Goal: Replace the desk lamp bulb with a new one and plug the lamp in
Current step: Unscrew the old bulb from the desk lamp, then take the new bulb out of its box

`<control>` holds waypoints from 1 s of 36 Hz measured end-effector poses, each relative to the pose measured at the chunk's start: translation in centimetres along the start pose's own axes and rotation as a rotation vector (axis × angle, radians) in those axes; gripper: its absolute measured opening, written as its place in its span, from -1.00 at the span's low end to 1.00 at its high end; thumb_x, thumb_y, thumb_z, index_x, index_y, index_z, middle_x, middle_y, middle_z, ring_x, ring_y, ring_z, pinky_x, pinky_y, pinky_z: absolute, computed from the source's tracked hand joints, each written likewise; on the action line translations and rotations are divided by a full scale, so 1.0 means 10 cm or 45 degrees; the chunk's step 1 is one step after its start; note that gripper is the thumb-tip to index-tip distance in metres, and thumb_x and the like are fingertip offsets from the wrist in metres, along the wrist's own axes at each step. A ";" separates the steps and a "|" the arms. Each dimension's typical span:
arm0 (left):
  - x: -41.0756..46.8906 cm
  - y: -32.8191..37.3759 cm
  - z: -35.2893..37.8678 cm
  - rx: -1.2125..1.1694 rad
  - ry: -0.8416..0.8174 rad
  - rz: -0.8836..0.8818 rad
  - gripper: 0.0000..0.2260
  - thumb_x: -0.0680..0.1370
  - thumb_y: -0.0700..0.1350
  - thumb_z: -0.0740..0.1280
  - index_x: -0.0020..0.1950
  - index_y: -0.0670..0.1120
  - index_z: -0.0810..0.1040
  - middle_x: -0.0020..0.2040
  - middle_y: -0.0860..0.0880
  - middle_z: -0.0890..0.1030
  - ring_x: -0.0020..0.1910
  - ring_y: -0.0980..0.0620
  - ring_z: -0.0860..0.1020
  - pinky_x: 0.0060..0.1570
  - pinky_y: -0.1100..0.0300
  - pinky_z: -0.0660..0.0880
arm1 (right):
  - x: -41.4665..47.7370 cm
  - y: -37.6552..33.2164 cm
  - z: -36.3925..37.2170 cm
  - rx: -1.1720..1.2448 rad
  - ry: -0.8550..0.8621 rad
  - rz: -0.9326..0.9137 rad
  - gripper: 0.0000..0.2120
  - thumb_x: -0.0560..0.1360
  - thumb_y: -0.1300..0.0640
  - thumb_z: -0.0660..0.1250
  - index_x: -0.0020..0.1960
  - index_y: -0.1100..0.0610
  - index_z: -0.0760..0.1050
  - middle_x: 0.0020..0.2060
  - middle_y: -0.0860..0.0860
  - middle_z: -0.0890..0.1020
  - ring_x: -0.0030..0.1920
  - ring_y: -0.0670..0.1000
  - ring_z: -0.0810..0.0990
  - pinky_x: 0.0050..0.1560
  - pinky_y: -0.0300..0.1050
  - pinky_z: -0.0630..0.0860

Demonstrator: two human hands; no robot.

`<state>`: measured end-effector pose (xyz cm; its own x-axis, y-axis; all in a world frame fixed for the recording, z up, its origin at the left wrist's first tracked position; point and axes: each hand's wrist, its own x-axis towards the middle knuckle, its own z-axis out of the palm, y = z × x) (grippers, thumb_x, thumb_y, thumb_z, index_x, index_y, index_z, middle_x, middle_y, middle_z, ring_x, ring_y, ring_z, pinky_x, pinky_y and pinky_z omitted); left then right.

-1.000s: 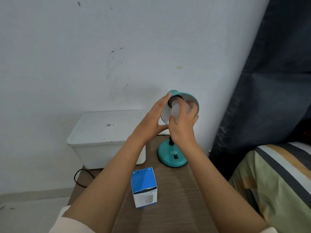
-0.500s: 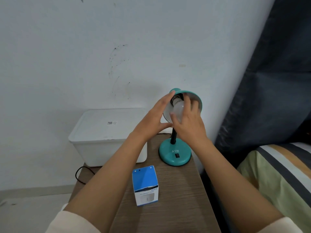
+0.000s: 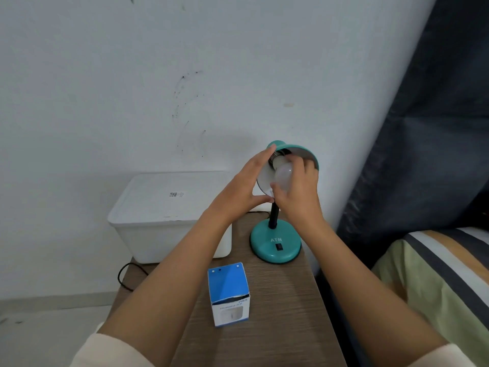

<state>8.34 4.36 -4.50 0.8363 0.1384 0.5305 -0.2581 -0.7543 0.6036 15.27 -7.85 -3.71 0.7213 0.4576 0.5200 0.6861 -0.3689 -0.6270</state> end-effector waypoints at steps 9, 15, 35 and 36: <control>0.01 -0.01 0.00 0.014 0.000 -0.015 -0.17 0.42 -0.17 0.47 0.50 0.11 0.01 0.45 0.22 0.14 0.41 0.34 0.13 0.37 0.40 0.17 | -0.01 0.02 -0.01 -0.122 -0.048 -0.002 -0.43 0.47 0.09 0.33 0.40 0.17 0.22 0.26 0.17 0.33 0.26 0.19 0.39 0.11 0.03 0.46; -0.01 0.01 0.00 0.022 -0.012 -0.010 -0.17 0.44 -0.18 0.46 0.50 0.11 -0.02 0.47 0.22 0.11 0.43 0.36 0.09 0.35 0.46 0.11 | -0.11 0.03 -0.11 -0.050 -0.011 -0.016 -0.48 0.42 0.09 0.37 0.34 0.10 0.32 0.22 0.09 0.39 0.20 0.11 0.43 0.00 -0.13 0.39; -1.65 0.17 0.17 0.068 -0.028 -0.646 -0.30 0.42 0.24 0.28 0.47 -0.04 0.22 0.46 0.02 0.27 0.37 0.20 0.22 0.40 0.23 0.15 | -1.77 0.50 -0.12 0.097 -0.159 0.360 -0.56 0.41 0.04 0.44 0.23 0.07 0.42 0.13 -0.02 0.49 0.13 -0.07 0.41 0.13 -0.24 0.29; -1.74 0.16 0.19 0.070 -0.043 -0.687 -0.25 0.39 0.27 0.29 0.47 -0.04 0.21 0.46 0.02 0.26 0.39 0.18 0.22 0.41 0.20 0.16 | -1.86 0.55 -0.10 0.090 -0.205 0.394 -0.57 0.40 0.02 0.44 0.23 0.05 0.41 0.14 -0.02 0.49 0.15 -0.05 0.41 0.15 -0.20 0.32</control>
<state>-5.67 -0.45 -13.89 0.8584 0.4952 0.1339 0.2371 -0.6145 0.7524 5.67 -19.18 -16.26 0.8657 0.4568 0.2046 0.4252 -0.4555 -0.7821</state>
